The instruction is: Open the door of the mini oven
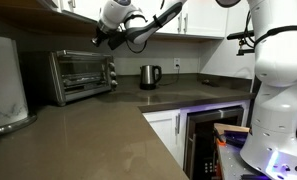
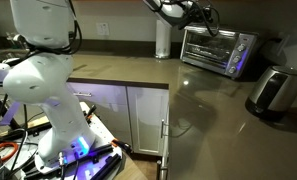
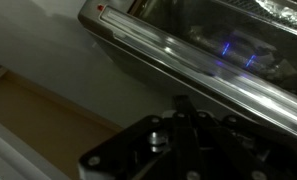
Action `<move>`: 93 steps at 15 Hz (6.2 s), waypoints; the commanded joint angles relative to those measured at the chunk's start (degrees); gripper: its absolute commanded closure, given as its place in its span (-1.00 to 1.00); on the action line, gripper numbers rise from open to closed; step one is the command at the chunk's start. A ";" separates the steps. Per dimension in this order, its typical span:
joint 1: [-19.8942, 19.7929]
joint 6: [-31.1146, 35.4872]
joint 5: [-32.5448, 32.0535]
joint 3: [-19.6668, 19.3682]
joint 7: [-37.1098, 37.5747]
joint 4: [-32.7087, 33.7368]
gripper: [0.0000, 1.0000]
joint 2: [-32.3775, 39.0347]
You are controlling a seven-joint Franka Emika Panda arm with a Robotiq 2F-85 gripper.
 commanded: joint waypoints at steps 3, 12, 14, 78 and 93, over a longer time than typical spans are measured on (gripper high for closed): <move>1.08 0.67 -4.44 -0.34 4.05 5.21 1.00 5.31; 0.64 0.15 -1.49 0.33 0.61 2.57 1.00 5.36; 0.39 -0.06 -0.12 0.67 -0.80 1.22 1.00 4.34; 8.89 -2.53 9.64 -6.03 -10.37 -5.64 1.00 -2.27; 9.26 4.20 6.56 -8.85 10.18 5.75 1.00 4.14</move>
